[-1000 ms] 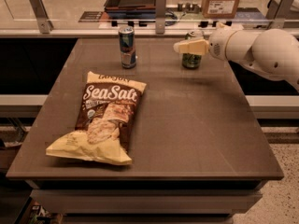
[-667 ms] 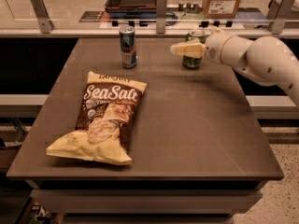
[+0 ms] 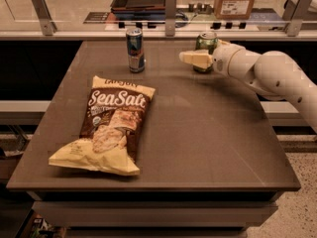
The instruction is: Knock green can over
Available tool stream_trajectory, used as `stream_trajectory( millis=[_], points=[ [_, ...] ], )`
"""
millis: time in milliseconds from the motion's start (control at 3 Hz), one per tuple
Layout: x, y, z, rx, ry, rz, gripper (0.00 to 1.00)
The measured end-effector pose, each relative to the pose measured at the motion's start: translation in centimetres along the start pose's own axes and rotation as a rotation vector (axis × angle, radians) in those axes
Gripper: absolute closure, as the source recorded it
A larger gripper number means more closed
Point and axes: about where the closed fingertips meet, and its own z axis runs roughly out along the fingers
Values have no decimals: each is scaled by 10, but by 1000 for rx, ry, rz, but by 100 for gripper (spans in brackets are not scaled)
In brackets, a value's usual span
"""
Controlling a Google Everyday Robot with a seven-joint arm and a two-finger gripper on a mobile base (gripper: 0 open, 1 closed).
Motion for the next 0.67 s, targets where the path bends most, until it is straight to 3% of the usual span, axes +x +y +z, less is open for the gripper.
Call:
stream_trajectory(
  millis=[667],
  points=[
    [0,4,4,-7,0,0,65]
  ],
)
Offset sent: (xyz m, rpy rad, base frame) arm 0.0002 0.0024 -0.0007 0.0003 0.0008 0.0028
